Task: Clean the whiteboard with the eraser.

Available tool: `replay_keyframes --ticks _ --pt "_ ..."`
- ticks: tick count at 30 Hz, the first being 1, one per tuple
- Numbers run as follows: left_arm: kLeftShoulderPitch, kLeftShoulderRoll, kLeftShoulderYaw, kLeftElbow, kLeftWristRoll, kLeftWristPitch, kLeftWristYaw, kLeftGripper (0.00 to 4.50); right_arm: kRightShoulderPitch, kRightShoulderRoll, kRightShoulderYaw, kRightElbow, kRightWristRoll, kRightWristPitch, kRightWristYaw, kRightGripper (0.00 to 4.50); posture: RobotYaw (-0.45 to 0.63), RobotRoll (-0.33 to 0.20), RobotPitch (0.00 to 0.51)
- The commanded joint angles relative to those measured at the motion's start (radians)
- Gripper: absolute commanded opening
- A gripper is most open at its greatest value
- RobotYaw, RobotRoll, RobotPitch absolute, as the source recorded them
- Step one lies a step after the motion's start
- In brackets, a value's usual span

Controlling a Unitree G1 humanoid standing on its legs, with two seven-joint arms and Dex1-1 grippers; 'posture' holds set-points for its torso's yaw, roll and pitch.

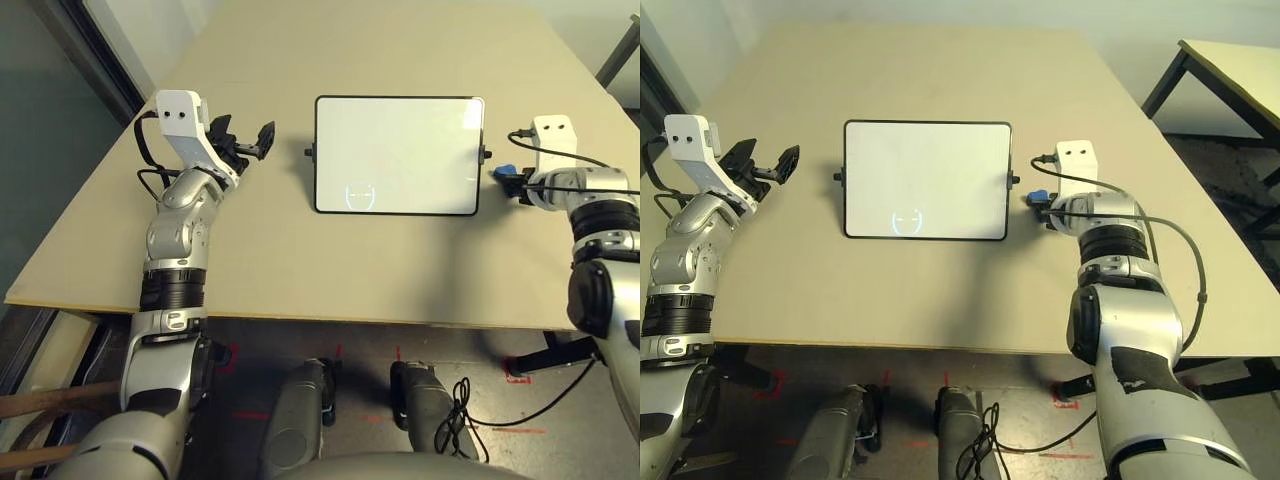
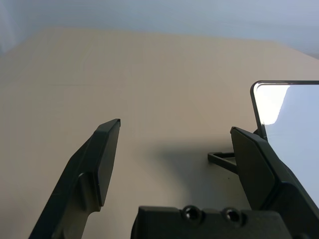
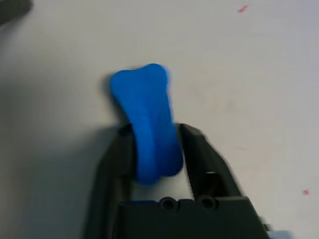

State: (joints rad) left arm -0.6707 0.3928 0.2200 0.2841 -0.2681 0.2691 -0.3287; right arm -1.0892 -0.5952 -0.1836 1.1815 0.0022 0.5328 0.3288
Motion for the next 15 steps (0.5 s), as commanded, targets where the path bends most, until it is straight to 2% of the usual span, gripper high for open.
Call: replay_keyframes --ticks 1,5,8,15 --pt "0.01 0.008 -0.007 0.003 0.007 0.012 -0.009 4.5 0.014 -0.04 -0.036 0.061 0.028 -0.088 0.036 3.22 0.07 0.0 0.152" --pt "0.01 0.017 0.001 0.001 0.008 0.003 -0.008 4.5 0.0 -0.069 -0.095 0.08 0.077 -0.222 0.063 4.49 0.07 0.0 0.156" --pt "0.001 0.033 0.022 0.015 0.019 -0.045 0.012 4.5 0.012 -0.091 -0.156 0.085 0.112 -0.413 0.016 4.49 0.06 0.0 0.165" --pt "-0.017 0.051 0.061 0.096 0.047 -0.155 0.072 4.5 0.089 -0.077 -0.212 0.093 0.144 -0.614 -0.06 4.49 0.06 0.0 0.177"
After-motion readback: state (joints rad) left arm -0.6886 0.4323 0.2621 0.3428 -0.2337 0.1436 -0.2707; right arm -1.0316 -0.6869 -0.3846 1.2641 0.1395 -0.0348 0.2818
